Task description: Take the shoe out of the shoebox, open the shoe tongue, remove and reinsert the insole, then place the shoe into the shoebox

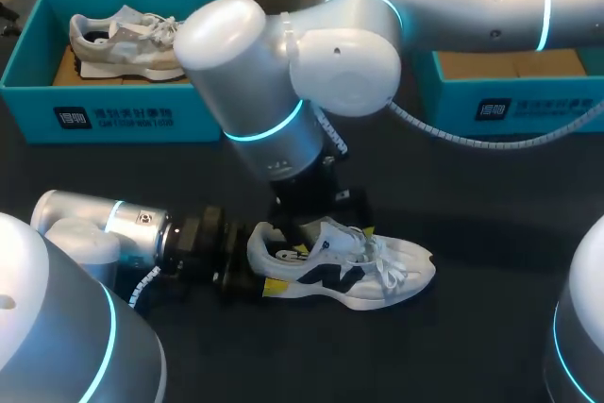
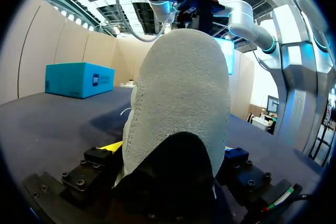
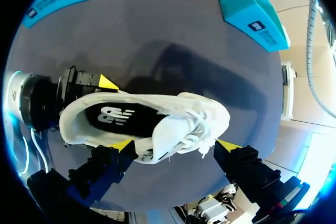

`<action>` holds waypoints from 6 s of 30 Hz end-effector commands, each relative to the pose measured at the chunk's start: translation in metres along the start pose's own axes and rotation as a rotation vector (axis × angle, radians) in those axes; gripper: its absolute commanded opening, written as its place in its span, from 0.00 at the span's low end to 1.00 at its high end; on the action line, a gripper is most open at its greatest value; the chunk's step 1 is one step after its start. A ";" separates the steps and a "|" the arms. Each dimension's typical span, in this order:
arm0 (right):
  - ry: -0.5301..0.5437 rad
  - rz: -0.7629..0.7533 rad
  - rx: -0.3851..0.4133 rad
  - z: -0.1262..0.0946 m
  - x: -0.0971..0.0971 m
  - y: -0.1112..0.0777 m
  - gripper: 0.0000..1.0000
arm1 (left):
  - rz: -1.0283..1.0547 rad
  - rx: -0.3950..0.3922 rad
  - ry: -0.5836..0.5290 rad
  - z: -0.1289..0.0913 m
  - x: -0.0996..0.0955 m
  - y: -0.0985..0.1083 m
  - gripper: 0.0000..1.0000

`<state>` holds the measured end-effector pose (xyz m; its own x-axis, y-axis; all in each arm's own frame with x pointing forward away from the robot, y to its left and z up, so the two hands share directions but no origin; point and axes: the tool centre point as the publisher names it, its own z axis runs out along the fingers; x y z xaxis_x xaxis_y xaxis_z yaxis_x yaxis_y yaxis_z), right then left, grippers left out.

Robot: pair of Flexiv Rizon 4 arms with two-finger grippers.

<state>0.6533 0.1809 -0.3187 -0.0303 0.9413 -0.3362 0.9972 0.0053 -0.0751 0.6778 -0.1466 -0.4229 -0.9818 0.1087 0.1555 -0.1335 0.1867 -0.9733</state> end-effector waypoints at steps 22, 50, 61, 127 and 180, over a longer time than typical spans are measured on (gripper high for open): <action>0.005 0.134 0.006 0.003 0.001 -0.005 0.33 | 0.000 -0.002 -0.004 -0.002 0.001 0.002 0.00; 0.256 -0.314 0.051 -0.002 -0.039 0.008 0.00 | 0.000 -0.002 -0.004 -0.002 0.001 0.002 0.00; 0.354 -0.321 0.082 0.009 -0.056 0.004 0.00 | 0.000 -0.002 -0.004 -0.002 0.001 0.002 0.00; 0.202 -0.246 0.036 -0.037 -0.126 -0.007 1.00 | 0.000 -0.002 -0.004 -0.002 0.001 0.002 0.00; 0.270 -1.234 -0.426 -0.070 0.031 -0.001 0.00 | 0.000 -0.002 -0.004 -0.002 0.001 0.002 0.00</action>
<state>0.6561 0.2317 -0.2620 -0.9584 0.2791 -0.0603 0.2703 0.9549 0.1232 0.6779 -0.1463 -0.4229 -0.9819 0.1081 0.1556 -0.1336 0.1873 -0.9732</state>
